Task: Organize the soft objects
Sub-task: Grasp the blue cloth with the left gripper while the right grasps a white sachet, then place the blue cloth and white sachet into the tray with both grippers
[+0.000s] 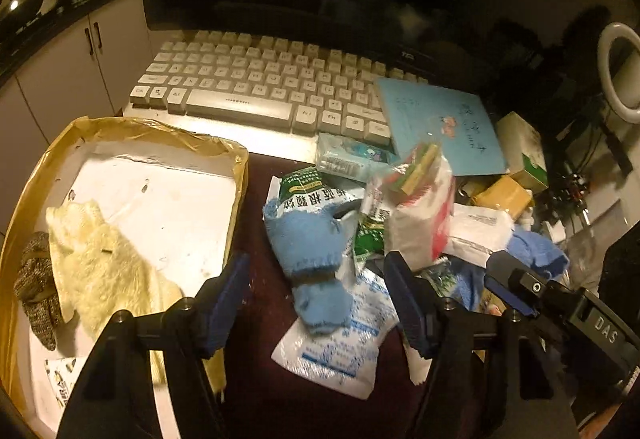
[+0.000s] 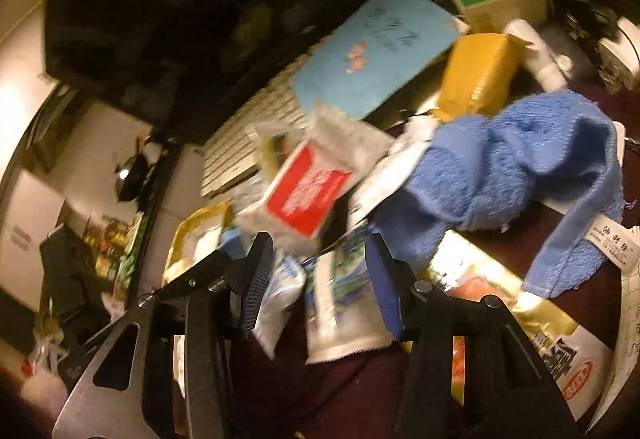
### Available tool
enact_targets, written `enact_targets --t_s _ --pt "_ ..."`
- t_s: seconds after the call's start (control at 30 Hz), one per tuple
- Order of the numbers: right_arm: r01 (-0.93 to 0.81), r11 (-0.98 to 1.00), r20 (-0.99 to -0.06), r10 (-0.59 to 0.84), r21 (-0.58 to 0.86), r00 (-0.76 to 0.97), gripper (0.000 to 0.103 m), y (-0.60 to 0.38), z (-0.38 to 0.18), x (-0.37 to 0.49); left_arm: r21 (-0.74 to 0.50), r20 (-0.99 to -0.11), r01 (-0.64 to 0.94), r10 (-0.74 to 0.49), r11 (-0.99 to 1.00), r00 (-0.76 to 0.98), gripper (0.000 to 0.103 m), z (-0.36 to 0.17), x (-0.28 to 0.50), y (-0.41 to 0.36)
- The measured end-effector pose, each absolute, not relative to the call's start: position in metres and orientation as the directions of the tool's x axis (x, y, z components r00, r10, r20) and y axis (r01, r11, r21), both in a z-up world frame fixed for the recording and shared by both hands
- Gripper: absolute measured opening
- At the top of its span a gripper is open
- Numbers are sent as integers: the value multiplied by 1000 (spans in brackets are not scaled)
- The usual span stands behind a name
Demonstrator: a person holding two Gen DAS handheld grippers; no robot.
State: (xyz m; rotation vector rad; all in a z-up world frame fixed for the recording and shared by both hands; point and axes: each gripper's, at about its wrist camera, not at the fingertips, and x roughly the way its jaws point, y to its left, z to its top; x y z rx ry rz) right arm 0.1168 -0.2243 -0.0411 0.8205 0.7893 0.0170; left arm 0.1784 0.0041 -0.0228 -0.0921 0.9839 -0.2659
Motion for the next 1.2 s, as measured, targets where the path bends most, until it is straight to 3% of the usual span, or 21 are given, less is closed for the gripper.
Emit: enact_targets --t_s 0.1,0.2,0.23,0.27,0.53,0.87,1.2 --pt "319 687 -646 284 652 708 47 -231 -45 127 -188 -815 182 -257 965 519 68 -27 186 -1" --pt "352 696 -665 241 626 707 35 -235 -49 137 -167 -832 190 -242 967 499 44 -35 192 -7" --pt "356 699 -669 233 620 706 24 -235 -51 138 -150 -839 186 -224 971 496 28 -39 193 -8" --pt "357 696 -668 236 623 705 21 -234 -54 139 -144 -841 183 -218 972 495 25 -41 193 -8" --pt "311 718 -622 214 623 753 11 -232 -47 126 -210 -801 180 -275 961 531 23 -32 173 2" --pt "290 732 -595 192 617 781 10 -232 -40 117 -256 -814 190 -317 948 487 29 -36 150 7" --pt "299 729 -589 173 616 790 10 -232 -40 108 -173 -807 184 -246 968 537 25 -36 134 4"
